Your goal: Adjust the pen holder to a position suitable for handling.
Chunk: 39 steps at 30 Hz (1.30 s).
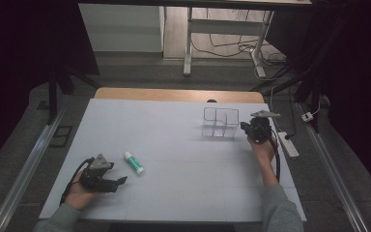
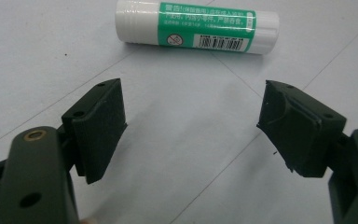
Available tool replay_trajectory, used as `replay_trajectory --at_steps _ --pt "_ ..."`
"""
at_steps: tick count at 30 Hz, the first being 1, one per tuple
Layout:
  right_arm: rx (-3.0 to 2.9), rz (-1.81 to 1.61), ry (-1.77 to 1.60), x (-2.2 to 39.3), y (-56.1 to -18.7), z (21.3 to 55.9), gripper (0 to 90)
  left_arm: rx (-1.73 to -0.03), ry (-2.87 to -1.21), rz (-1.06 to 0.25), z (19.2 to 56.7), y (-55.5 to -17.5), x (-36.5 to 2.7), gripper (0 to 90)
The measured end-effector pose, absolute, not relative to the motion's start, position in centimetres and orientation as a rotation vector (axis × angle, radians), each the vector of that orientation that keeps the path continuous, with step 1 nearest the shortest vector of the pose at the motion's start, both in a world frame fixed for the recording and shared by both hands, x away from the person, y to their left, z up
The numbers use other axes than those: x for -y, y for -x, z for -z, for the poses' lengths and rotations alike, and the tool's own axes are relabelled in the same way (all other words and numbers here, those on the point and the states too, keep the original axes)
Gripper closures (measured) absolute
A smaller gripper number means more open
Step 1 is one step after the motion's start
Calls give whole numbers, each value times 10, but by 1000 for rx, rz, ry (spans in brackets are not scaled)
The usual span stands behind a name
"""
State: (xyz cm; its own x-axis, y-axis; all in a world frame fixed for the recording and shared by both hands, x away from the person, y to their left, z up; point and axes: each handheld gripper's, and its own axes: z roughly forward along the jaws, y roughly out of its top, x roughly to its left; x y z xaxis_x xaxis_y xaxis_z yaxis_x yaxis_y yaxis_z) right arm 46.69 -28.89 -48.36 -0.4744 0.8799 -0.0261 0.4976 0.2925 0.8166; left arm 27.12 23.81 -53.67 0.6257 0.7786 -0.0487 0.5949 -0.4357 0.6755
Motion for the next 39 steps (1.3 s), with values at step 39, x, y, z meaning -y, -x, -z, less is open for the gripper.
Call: replay_trajectory --at_steps 39 --pt "-2134 -1094 -1205 276 -480 492 885 -1067 -2191 -359 538 -271 -237 222"
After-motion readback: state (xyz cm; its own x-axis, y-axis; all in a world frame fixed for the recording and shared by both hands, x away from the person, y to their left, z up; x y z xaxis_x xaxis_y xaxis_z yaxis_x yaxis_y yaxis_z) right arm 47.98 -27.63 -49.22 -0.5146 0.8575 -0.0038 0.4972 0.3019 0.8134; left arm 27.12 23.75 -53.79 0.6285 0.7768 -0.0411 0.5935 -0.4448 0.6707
